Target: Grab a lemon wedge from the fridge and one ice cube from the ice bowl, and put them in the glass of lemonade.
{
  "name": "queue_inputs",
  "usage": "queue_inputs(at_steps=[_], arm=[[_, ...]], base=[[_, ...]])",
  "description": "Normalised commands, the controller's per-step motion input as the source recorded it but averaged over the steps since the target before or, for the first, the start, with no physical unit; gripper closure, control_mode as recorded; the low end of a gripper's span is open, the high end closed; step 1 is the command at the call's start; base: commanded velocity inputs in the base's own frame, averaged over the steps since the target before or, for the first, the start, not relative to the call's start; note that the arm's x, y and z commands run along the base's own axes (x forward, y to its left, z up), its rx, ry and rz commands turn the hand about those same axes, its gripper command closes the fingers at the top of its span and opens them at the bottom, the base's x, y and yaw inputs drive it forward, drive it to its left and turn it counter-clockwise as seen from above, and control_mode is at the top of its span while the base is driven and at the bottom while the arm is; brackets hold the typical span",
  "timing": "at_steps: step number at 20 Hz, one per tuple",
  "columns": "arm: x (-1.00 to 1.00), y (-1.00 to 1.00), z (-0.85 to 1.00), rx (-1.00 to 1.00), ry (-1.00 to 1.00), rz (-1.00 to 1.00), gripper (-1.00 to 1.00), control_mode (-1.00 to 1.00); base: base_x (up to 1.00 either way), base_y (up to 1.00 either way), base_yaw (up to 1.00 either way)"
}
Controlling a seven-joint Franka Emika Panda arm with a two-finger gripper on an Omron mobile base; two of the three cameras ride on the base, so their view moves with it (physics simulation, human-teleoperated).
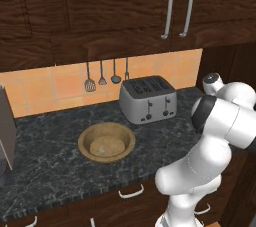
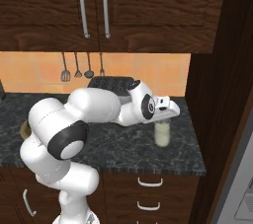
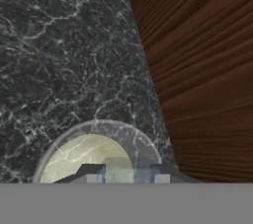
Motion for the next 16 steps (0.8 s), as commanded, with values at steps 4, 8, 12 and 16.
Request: queue_inputs(at_steps=[4, 8, 12, 16], arm=[[0.00, 0.00, 0.00, 0.00, 0.00, -0.03, -1.00, -1.00], [0.00, 0.00, 0.00, 0.00, 0.00, -0.01, -1.00, -1.00], [0.00, 0.00, 0.00, 0.00, 0.00, -0.03, -1.00, -1.00], [0.00, -0.07, 0.00, 0.00, 0.00, -0.05, -1.00, -1.00]], base=[[0.00, 0.00, 0.00], [0.00, 0.00, 0.00], [0.00, 0.00, 0.00], [0.00, 0.00, 0.00]])
